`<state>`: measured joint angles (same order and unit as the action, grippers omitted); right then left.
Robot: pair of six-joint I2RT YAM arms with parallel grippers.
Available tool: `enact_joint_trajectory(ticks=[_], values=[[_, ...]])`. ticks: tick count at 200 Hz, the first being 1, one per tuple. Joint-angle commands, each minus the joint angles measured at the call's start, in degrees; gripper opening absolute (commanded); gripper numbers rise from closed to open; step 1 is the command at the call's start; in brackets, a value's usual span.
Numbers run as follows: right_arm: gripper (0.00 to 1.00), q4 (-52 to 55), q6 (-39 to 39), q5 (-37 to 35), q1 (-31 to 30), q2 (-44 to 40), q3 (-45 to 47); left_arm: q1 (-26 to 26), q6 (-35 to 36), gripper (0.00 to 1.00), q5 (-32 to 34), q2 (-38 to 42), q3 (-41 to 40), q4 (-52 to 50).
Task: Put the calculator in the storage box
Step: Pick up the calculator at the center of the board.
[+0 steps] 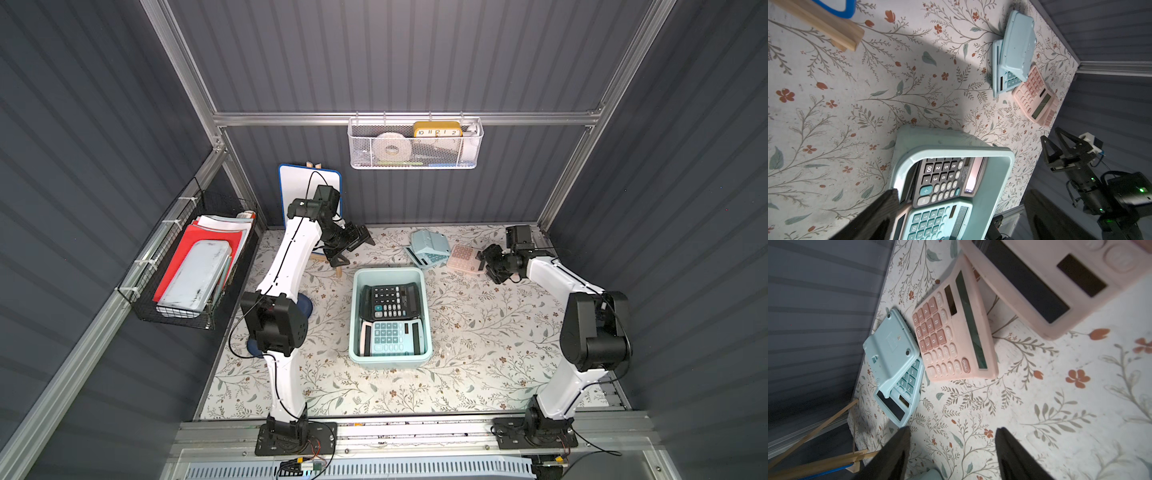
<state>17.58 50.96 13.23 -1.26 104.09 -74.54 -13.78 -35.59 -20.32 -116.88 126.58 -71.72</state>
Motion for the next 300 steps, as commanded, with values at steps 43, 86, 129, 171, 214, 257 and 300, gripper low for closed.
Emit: enact_joint_trajectory(ticks=[43,86,129,171,214,257,300], values=[[0.69,-4.33,-4.83,-0.15,1.62,4.8,0.77,0.07,-0.8,0.99,-1.04,-2.78,5.18,-3.47],[0.71,-5.25,-6.09,2.4,3.34,8.59,-1.24,0.07,-2.13,0.99,-0.16,-3.61,6.89,-4.21],[0.63,-8.39,-6.71,7.4,3.71,13.63,-4.13,0.08,-3.46,0.99,0.19,-4.06,8.3,-4.13],[0.49,-11.34,-5.26,10.44,3.72,17.16,-5.64,0.09,-4.4,0.99,0.5,-3.72,8.24,-3.95],[0.3,-12.32,-4.9,12.07,3.62,16.97,-5.71,0.07,-4.57,0.99,0.9,-2.4,7.41,-3.77],[0.12,-13.02,-4.87,12.87,3.46,12.64,-2.99,0.07,-4.14,0.99,0.83,-0.27,4.92,-2.81],[0.03,-12.93,-4.38,13.31,3.06,5.57,1.02,0.07,-2.3,0.99,-0.33,0.64,4.74,-2.04]])
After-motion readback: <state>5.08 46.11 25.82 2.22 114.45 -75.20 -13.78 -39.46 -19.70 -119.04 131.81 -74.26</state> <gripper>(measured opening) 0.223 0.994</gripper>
